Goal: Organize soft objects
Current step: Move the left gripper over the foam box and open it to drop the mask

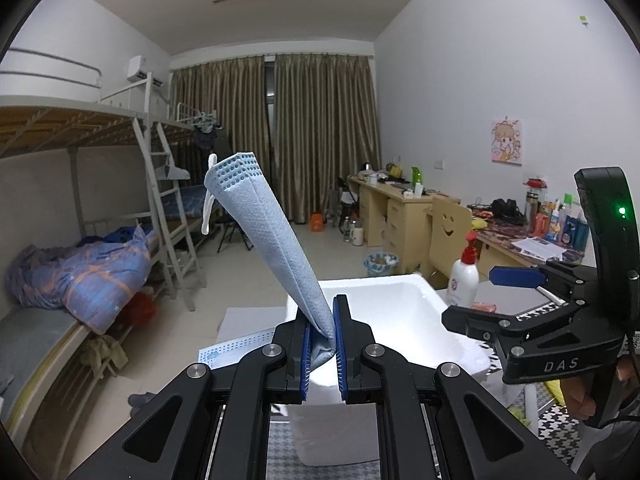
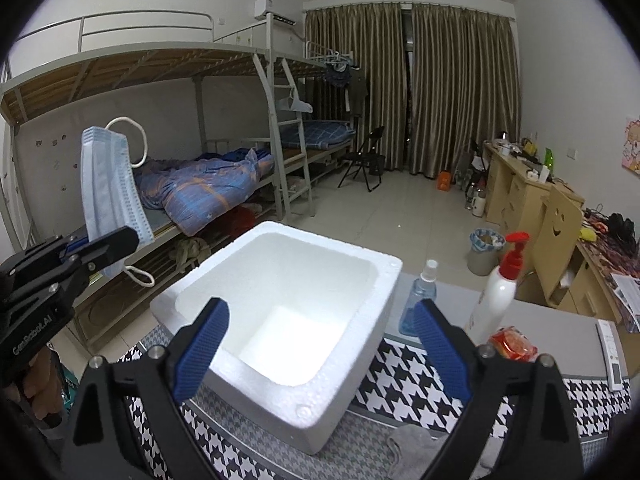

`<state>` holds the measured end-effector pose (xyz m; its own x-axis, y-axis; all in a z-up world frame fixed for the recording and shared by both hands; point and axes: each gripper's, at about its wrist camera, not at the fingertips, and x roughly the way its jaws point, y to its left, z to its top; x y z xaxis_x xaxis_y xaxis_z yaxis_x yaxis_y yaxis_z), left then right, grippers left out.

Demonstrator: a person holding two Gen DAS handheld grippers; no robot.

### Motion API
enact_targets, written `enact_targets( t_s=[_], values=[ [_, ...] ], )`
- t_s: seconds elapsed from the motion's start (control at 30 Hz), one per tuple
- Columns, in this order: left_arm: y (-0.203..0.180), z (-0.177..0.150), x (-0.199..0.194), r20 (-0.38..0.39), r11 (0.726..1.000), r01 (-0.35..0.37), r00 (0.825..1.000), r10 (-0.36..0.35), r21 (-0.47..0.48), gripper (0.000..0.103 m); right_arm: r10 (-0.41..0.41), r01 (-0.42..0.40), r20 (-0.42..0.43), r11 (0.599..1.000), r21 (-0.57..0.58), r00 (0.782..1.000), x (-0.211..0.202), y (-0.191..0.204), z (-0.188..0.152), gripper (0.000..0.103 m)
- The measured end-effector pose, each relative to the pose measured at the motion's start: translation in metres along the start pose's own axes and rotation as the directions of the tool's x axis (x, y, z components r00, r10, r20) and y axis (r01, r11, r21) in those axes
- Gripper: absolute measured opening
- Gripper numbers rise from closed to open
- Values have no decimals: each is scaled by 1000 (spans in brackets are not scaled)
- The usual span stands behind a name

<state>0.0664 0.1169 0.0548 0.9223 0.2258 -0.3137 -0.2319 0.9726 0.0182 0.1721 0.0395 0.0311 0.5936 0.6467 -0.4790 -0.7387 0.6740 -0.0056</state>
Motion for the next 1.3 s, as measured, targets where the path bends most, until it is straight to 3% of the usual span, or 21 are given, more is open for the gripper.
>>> enact_targets(
  t_s=[0.53,0.93,1.3],
  values=[
    [-32,10,20,-37,996,76,997,-75,39,11,-38,37,22,998,54,999,-28,-28,-22,96],
    [-49,13,44,-115,986,157,982,-151,47,11,-74,73,7,993,90,997,-39,-50,-37,96],
    [-59,14,65,-175,986,160,973,-148,53,11,-102,100,15,989,109,995,-51,-63,-44,96]
  ],
)
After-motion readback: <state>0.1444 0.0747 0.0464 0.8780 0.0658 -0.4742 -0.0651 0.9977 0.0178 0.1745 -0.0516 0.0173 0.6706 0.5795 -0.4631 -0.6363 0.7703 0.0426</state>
